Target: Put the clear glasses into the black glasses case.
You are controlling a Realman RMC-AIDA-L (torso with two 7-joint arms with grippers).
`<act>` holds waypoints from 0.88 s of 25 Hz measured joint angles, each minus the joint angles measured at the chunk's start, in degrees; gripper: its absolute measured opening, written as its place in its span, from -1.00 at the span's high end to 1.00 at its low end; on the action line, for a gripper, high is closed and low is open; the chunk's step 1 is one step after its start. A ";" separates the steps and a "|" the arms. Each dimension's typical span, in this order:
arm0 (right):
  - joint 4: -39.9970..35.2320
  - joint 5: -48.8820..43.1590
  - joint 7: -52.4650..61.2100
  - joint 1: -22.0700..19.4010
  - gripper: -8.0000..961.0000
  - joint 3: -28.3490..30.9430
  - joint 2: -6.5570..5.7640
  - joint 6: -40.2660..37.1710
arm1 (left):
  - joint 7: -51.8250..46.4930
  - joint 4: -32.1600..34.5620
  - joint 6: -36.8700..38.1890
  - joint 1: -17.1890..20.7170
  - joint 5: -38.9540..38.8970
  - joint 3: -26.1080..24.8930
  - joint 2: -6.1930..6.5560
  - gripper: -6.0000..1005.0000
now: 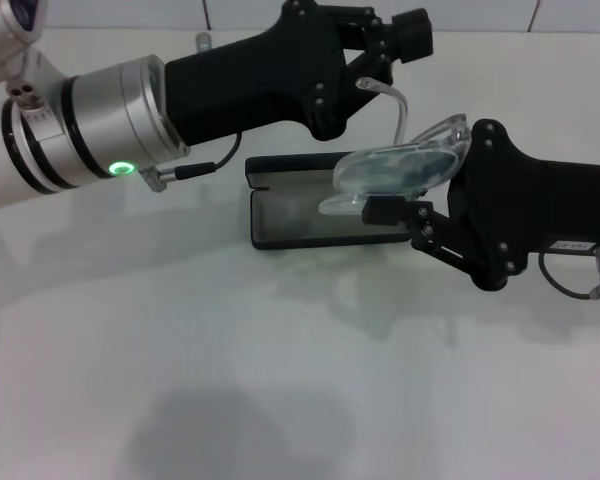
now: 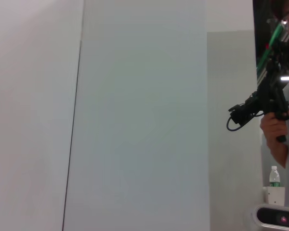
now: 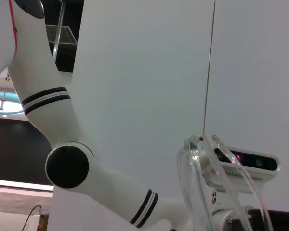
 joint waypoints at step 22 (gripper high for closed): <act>0.27 -0.05 0.09 0.19 0.67 0.24 -0.03 2.19 | 0.52 0.94 0.36 0.11 1.13 1.83 0.06 0.90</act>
